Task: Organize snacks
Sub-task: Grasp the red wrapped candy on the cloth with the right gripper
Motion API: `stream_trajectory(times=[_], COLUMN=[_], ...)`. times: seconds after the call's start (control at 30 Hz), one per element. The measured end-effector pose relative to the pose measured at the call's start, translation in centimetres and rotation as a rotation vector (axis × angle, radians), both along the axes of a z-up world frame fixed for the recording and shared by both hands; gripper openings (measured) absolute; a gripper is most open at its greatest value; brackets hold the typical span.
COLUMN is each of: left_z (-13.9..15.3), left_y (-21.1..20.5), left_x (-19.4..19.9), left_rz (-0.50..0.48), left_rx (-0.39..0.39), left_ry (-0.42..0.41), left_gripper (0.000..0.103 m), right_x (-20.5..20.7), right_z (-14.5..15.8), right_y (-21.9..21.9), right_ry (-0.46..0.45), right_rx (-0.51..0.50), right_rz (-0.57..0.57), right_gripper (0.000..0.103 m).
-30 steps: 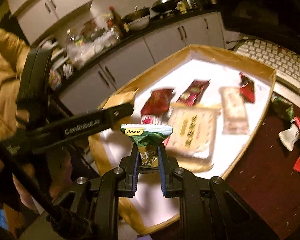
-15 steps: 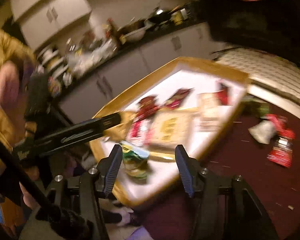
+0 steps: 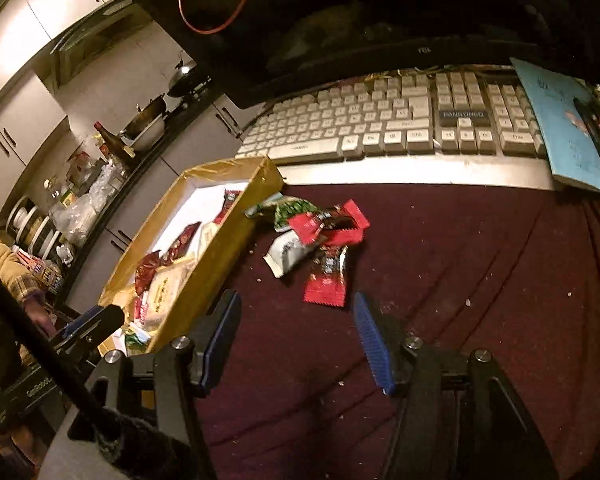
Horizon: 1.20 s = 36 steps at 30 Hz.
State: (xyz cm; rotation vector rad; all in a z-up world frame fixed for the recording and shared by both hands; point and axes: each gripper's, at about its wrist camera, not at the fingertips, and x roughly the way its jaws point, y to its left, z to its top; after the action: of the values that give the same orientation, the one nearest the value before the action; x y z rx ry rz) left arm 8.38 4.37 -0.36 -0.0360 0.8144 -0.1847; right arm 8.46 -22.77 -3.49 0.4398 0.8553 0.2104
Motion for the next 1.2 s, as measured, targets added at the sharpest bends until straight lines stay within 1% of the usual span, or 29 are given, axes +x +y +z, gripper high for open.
stream_trajectory(times=[0.2, 0.47, 0.53, 0.6, 0.67, 0.73, 0.77, 0.87, 0.93, 1.0, 1.07, 1.2], left_z=[-0.4, -0.9, -1.1, -1.2, -1.2, -1.2, -1.2, -1.0, -1.0, -1.0, -1.0, -0.7], left_y=[-1.8, -2.0, -2.1, -2.0, -1.7, -1.6, -1.6, -1.7, -2.1, -2.5, -2.9, -3.8], left_x=[0.2, 0.3, 0.3, 0.1, 0.0, 0.1, 0.1, 0.0, 0.0, 0.0, 0.1, -0.2], left_rz=[-0.026, -0.036, -0.045, -0.051, -0.053, -0.055, -0.056, -0.066, -0.077, -0.077, -0.081, -0.088], left_rx=[0.029, 0.039, 0.047, 0.046, 0.038, 0.034, 0.033, 0.024, 0.026, 0.032, 0.038, 0.063], left_ry=[0.014, 0.022, 0.029, 0.026, 0.025, 0.030, 0.030, 0.029, 0.030, 0.026, 0.030, 0.012], left_gripper=[0.079, 0.079, 0.079, 0.079, 0.079, 0.079, 0.079, 0.079, 0.079, 0.079, 0.079, 0.079], right_x=[0.3, 2.8, 3.6, 4.5, 5.0, 5.8, 6.1, 6.8, 7.1, 6.9, 6.4, 4.8], right_z=[-0.3, -0.7, -1.0, -1.3, -1.4, -1.7, -1.7, -2.0, -2.7, -2.7, -2.7, -2.6], right_y=[0.1, 1.5, 1.8, 2.0, 2.0, 2.2, 2.2, 2.5, 2.4, 2.3, 2.1, 1.3], right_ry=[0.035, 0.080, 0.094, 0.113, 0.113, 0.130, 0.140, 0.154, 0.184, 0.169, 0.161, 0.141], right_rx=[-0.035, -0.084, -0.088, -0.088, -0.099, -0.117, -0.128, -0.215, -0.232, -0.260, -0.284, -0.275], right_rz=[0.018, 0.030, 0.031, 0.024, 0.016, 0.003, -0.006, -0.044, -0.054, -0.067, -0.072, -0.078], right_gripper=[0.059, 0.059, 0.056, 0.055, 0.055, 0.050, 0.049, 0.049, 0.045, 0.041, 0.027, 0.025])
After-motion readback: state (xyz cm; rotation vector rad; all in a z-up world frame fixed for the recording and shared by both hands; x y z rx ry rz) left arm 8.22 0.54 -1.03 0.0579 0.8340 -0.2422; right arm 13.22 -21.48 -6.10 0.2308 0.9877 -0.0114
